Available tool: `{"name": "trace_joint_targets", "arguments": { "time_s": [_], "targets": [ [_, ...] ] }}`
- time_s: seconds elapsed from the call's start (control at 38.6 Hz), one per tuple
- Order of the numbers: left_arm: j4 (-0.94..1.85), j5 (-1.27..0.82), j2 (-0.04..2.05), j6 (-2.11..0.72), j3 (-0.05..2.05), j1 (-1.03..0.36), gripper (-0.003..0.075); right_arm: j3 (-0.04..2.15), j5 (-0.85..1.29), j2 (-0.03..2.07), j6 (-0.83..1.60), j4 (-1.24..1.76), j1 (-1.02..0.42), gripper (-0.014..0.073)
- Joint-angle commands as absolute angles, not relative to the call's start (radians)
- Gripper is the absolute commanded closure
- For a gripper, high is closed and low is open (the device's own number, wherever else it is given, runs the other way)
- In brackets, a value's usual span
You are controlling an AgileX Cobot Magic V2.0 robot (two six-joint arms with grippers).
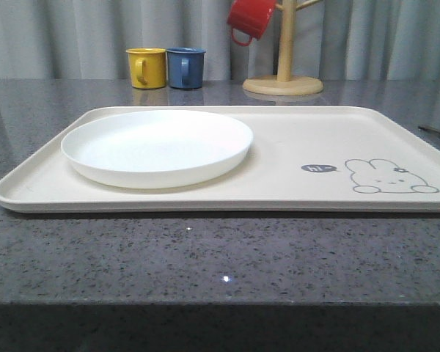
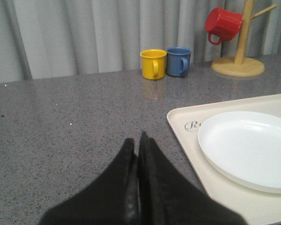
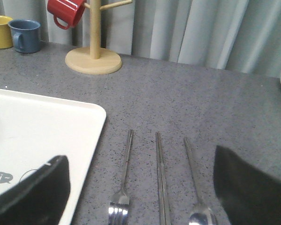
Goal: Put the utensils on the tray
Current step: 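Raise the left gripper away from the plate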
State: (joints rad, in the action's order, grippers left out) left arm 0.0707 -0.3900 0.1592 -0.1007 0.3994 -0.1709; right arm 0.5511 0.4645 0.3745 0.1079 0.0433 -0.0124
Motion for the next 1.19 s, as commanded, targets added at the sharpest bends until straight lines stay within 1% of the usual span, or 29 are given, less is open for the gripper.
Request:
{"name": "trace_joint_targets", "arguments": {
  "time_s": [0.0,0.18,0.98,1.09,1.17],
  "targets": [
    [0.084,-0.299,0.069,-0.091,0.384,-0.169,0.0738,0.583,0.379,0.387,0.113,0.046,-0.008,-0.0048],
    [0.086,-0.312,-0.020,-0.091,0.370,-0.169,0.0738,0.583,0.379,0.387,0.113,0.046,-0.008,-0.0048],
    [0.086,-0.310,-0.020,-0.091,0.370,-0.169,0.0738,0.583,0.383,0.390,0.113,0.064,-0.008,-0.0048],
    [0.086,-0.310,-0.020,-0.091,0.370,-0.169,0.0738,0.592,0.387,0.429,0.113,0.097,-0.008,-0.0048],
    [0.086,-0.310,-0.020,-0.091,0.370,-0.169,0.0738,0.635,0.412,0.522,0.113,0.097,-0.008,-0.0048]
  ]
}}
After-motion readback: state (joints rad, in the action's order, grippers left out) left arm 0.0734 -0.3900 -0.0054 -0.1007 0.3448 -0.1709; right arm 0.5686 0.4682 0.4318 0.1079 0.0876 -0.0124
